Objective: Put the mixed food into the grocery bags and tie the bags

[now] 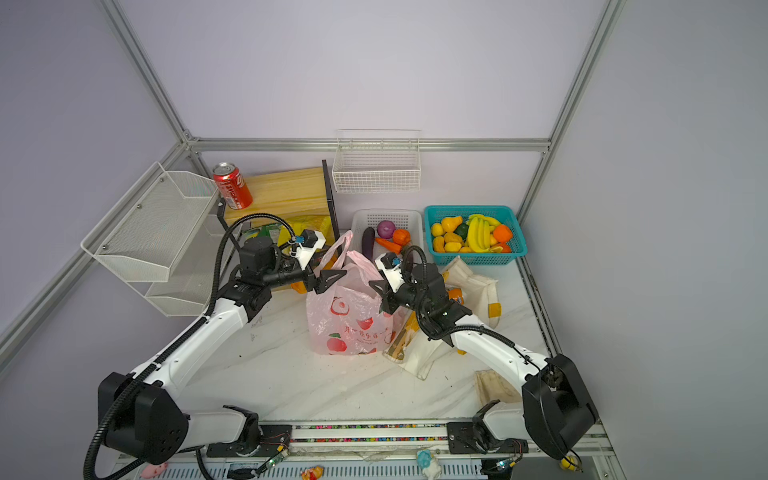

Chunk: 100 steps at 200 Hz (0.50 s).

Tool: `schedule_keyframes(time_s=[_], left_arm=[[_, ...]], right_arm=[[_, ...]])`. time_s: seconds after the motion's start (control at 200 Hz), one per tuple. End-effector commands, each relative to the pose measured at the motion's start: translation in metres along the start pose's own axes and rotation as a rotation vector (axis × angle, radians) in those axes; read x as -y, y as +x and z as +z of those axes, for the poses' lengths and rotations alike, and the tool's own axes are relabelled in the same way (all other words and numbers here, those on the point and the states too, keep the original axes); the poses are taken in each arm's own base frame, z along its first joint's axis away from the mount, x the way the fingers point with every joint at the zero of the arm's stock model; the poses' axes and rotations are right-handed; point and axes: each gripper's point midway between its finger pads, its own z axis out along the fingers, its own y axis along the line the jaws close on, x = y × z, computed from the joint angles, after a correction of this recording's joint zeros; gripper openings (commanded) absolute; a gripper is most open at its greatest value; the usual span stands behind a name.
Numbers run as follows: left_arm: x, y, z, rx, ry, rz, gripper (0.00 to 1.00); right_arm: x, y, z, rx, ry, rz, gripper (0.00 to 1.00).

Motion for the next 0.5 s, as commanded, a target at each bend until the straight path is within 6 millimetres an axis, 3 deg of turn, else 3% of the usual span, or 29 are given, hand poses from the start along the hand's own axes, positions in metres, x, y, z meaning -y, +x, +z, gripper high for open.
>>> schedule_keyframes(time_s=[0.0,0.14,0.26,0.495], left_arm=[[-0.013,-0.029,0.000,0.013,-0.048,0.088,0.87],[-0.009,-0.028,0.003,-0.013,-0.046,0.093,0.80],[-0.002,-0.019,0.001,-0.065,-0.107,0.146,0.82],[-0.012,0.005,-0.006,-0.201,-0.263,0.191,0.77]], right_arm=[[-0.006,-0.025,-0.005,0.114,-0.032,0.060,0.00],[0.005,-0.021,-0.005,0.112,0.018,0.098,0.00],[0.012,-0.024,-0.004,0.122,0.033,0.160,0.00],[0.016,-0.025,-0.003,0.127,0.035,0.206,0.00]])
